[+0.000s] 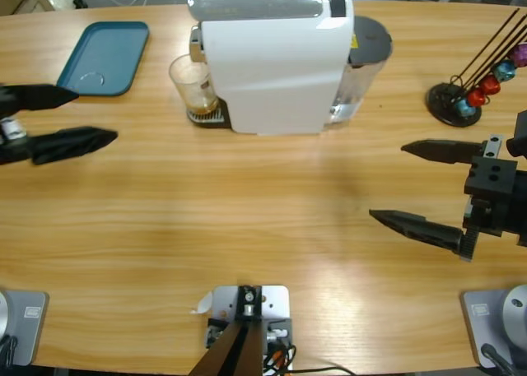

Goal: Pour coffee

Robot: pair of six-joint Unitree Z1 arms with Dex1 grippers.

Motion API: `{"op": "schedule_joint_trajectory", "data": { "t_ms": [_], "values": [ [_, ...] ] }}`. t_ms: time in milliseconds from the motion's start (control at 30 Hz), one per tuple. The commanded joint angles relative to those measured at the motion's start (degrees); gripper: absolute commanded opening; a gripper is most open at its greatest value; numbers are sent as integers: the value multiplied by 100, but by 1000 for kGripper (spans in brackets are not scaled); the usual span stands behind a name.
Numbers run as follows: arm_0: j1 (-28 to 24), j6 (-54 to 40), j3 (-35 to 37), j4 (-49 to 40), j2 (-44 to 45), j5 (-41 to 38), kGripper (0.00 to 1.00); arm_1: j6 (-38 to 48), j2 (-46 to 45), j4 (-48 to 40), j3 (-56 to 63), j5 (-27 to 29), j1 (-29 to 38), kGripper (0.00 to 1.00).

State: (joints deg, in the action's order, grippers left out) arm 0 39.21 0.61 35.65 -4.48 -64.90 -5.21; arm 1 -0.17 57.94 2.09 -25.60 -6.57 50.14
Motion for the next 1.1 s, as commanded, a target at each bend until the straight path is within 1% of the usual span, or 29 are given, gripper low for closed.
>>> {"op": "schedule_joint_trajectory", "data": {
  "t_ms": [33, 167, 333, 567, 700, 833, 1000, 1100],
  "values": [
    [-353, -655, 74, 1044, -1409, -3, 973, -71, 77, -42, 64, -125, 48, 1000],
    [-416, -943, 221, 1406, -2093, -163, 968, -71, 60, -42, 64, -132, 48, 1000],
    [-637, -1033, 434, 1866, -2738, -708, 966, -71, 21, -42, 64, -160, 48, 1000],
    [-924, -1225, 724, 1942, -3121, -910, 964, -71, -2, -42, 67, -187, 48, 1000],
    [-991, -1330, 893, 1942, -3396, -984, 951, -71, -25, -42, 67, -187, 48, 1000],
    [-1021, -1374, 1141, 1942, -3607, -1221, 947, -71, -25, -42, 69, -187, 48, 1000],
    [-1075, -1414, 1246, 2016, -3909, -1374, 945, -71, -19, -42, 72, -187, 48, 1000],
    [-1175, -1443, 1269, 2021, -3939, -1452, 938, -71, -19, -42, 69, -187, 48, 1000]
  ]
}}
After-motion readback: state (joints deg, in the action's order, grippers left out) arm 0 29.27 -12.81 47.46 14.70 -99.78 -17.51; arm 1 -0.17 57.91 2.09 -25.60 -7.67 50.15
